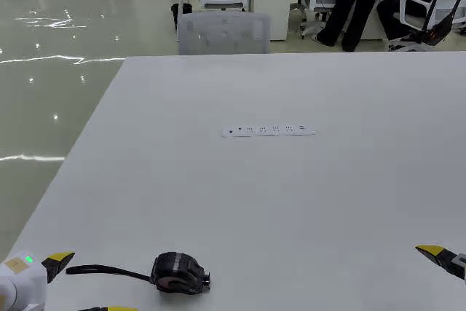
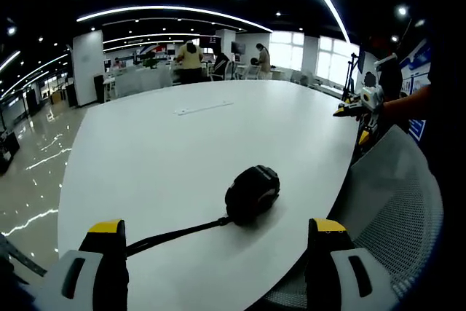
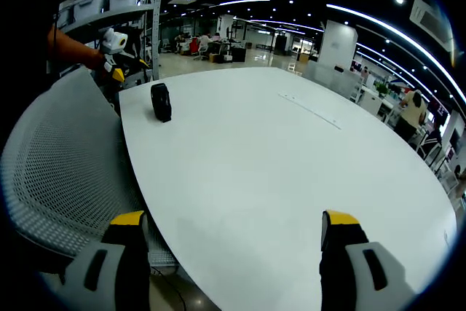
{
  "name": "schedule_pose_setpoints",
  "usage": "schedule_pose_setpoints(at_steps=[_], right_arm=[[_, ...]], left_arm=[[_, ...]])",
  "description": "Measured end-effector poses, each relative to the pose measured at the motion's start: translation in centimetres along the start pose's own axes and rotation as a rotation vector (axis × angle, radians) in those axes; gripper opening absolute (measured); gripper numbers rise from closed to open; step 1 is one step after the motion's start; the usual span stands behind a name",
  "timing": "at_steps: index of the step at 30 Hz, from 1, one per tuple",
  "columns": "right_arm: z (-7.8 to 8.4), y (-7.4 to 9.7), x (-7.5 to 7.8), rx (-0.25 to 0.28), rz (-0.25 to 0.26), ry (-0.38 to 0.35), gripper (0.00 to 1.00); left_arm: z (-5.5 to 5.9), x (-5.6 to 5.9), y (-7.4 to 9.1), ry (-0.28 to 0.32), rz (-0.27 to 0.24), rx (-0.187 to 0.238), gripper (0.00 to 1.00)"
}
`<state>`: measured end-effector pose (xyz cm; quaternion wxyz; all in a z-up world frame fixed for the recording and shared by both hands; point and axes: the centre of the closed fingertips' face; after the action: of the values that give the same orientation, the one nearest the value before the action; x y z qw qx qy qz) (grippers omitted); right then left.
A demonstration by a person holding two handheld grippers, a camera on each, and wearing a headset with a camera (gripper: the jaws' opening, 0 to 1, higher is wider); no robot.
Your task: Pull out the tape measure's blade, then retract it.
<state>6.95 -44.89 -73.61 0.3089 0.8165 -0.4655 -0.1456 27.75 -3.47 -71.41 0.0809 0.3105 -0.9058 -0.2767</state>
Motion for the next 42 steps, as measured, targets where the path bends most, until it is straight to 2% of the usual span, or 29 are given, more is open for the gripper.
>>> schedule_pose_setpoints(at_steps=[2, 6, 8, 9, 11, 12, 14, 17, 21, 27, 29, 32, 33, 36, 38, 40, 42], right_arm=[[0.1, 0.1, 0.2, 0.000, 0.001, 0.000, 1.00], [-0.2, 0.1, 0.1, 0.001, 0.000, 0.006, 1.00], [-0.5, -0.1, 0.1, 0.003, -0.003, 0.014, 1.00], [-0.6, -0.3, 0.2, 0.002, -0.009, 0.016, 1.00], [-0.8, -0.6, 0.0, 0.002, -0.021, 0.018, 1.00], [-1.0, -0.9, -0.4, 0.000, -0.044, 0.029, 1.00], [-1.1, -1.4, -0.9, -0.017, -0.070, 0.057, 1.00], [-1.6, -2.0, -1.4, -0.026, -0.097, 0.078, 1.00], [-2.4, -2.6, -1.2, -0.022, -0.107, 0.084, 1.00], [-4.2, -3.8, -1.8, -0.013, -0.140, 0.106, 1.00], [-4.6, -4.1, -2.1, -0.012, -0.148, 0.117, 1.00], [-5.6, -4.7, -2.5, -0.005, -0.165, 0.132, 1.00], [-5.7, -4.9, -2.6, -0.004, -0.171, 0.136, 1.00], [-6.5, -5.4, -3.1, -0.007, -0.188, 0.152, 1.00], [-7.6, -5.6, -3.5, 0.012, -0.204, 0.153, 1.00], [-8.6, -5.9, -3.7, 0.026, -0.211, 0.160, 1.00], [-9.6, -6.2, -4.1, 0.034, -0.224, 0.166, 1.00]], left_arm=[[0.0, -0.2, 0.0, 0.007, -0.004, -0.003, 1.00], [-0.1, -0.2, -0.2, -0.023, 0.009, -0.014, 1.00], [0.1, 0.0, -0.5, -0.044, 0.020, -0.045, 1.00], [0.2, 0.7, -0.5, -0.071, 0.066, -0.063, 1.00], [0.1, 1.4, -0.7, -0.073, 0.102, -0.065, 1.00], [0.3, 1.7, -0.9, -0.090, 0.118, -0.085, 1.00], [0.4, 1.7, -1.3, -0.157, 0.129, -0.101, 1.00], [0.1, 2.0, -1.9, -0.178, 0.158, -0.124, 1.00], [-0.3, 2.2, -2.7, -0.215, 0.186, -0.155, 1.00], [0.0, 3.5, -4.0, -0.363, 0.280, -0.234, 1.00], [-0.4, 3.6, -4.5, -0.415, 0.285, -0.223, 1.00], [-0.8, 3.9, -5.0, -0.479, 0.311, -0.244, 1.00], [-1.0, 3.9, -5.3, -0.504, 0.314, -0.237, 1.00], [-1.7, 4.5, -5.7, -0.522, 0.342, -0.243, 0.97], [-1.9, 4.7, -5.9, -0.563, 0.360, -0.255, 0.96], [-2.1, 5.1, -6.2, -0.618, 0.391, -0.260, 0.91], [-2.1, 5.6, -6.4, -0.632, 0.408, -0.278, 0.87]])
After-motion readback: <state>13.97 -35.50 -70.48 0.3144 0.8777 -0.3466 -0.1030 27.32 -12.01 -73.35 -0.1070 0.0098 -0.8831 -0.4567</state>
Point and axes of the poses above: the centre of the closed fingertips' face, and the gripper's own axes: y roughly backward along the fingers, x roughly to its right, z roughly out of its underside, and after that the axes turned 7 degrees about -z, right-handed
